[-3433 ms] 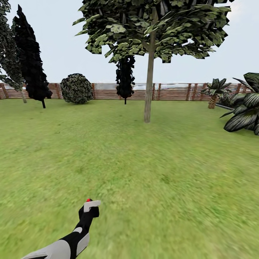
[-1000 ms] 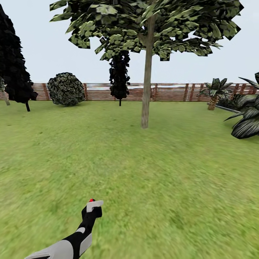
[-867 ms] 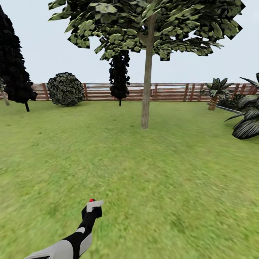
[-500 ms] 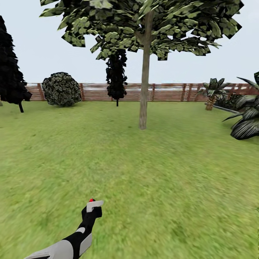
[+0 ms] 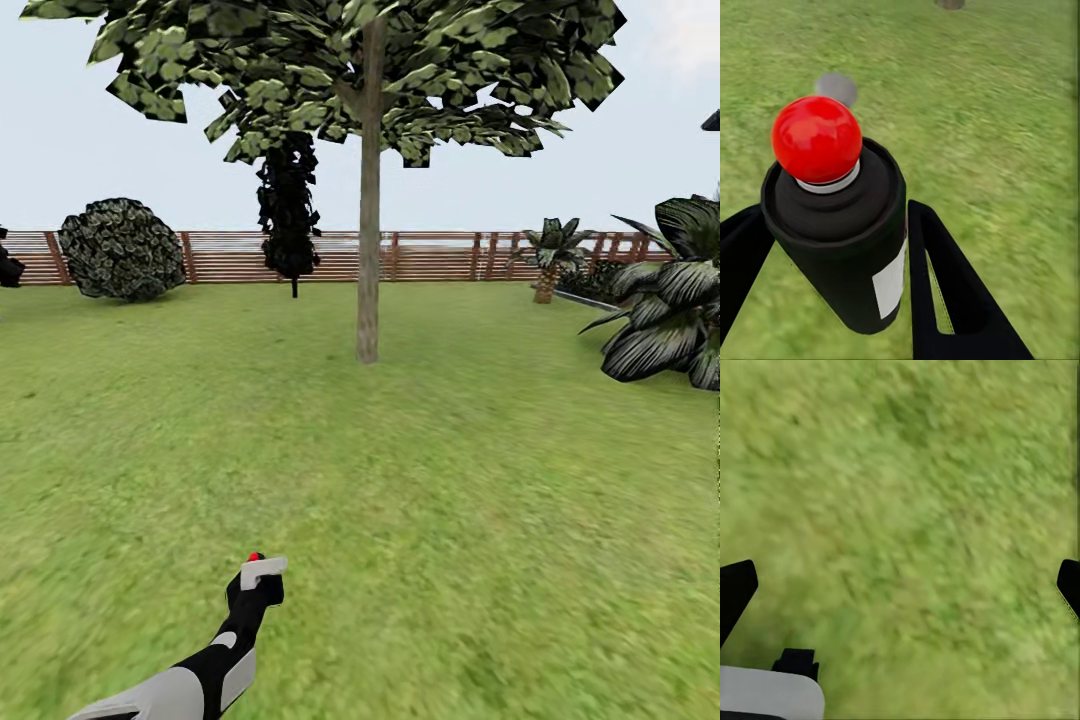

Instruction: In the garden, pick up the pesticide atomizer on the floor and spray pesticide onto both trees until each tree trunk is fully covered.

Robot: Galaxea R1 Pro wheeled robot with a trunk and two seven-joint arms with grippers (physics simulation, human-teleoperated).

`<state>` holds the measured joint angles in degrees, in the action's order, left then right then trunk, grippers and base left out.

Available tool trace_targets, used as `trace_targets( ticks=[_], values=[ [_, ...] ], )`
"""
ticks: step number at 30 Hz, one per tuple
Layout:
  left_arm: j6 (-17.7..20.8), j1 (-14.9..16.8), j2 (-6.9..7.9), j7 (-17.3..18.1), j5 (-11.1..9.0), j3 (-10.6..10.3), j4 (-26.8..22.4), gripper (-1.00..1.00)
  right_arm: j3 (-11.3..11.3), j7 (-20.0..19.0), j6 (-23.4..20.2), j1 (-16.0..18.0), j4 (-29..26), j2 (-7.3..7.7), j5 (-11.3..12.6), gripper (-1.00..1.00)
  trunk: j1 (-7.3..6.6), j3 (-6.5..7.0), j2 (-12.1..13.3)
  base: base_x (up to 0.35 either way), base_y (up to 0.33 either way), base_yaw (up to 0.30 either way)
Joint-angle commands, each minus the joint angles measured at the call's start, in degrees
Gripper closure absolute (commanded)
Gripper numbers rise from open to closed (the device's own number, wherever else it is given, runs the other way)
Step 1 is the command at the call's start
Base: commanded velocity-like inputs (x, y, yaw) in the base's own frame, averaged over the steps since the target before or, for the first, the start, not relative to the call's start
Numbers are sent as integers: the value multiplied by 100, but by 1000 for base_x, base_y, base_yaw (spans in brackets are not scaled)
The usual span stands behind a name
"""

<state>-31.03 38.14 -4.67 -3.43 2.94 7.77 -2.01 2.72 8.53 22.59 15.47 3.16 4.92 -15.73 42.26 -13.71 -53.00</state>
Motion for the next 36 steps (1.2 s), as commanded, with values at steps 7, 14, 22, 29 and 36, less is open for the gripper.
trace_targets(
  ticks=[7,14,22,29,36],
  values=[
    [0,0,1,0,-2,-3,-1,100,0,0,0,0,0,0,0,-100,0,0,0,350,-70,-76],
    [0,0,1,0,-2,-4,-1,100,0,0,0,0,0,0,0,-100,0,0,0,350,-47,-14],
    [0,0,-2,0,-2,-3,-1,100,0,0,0,0,0,0,0,-100,0,0,0,350,-4,-1],
    [0,0,1,0,-2,-3,-1,100,0,-1,0,0,0,0,0,-100,0,0,0,350,0,0],
    [0,0,1,0,-3,-3,-1,100,0,0,0,0,0,0,0,-100,0,0,0,350,0,0]
  ],
)
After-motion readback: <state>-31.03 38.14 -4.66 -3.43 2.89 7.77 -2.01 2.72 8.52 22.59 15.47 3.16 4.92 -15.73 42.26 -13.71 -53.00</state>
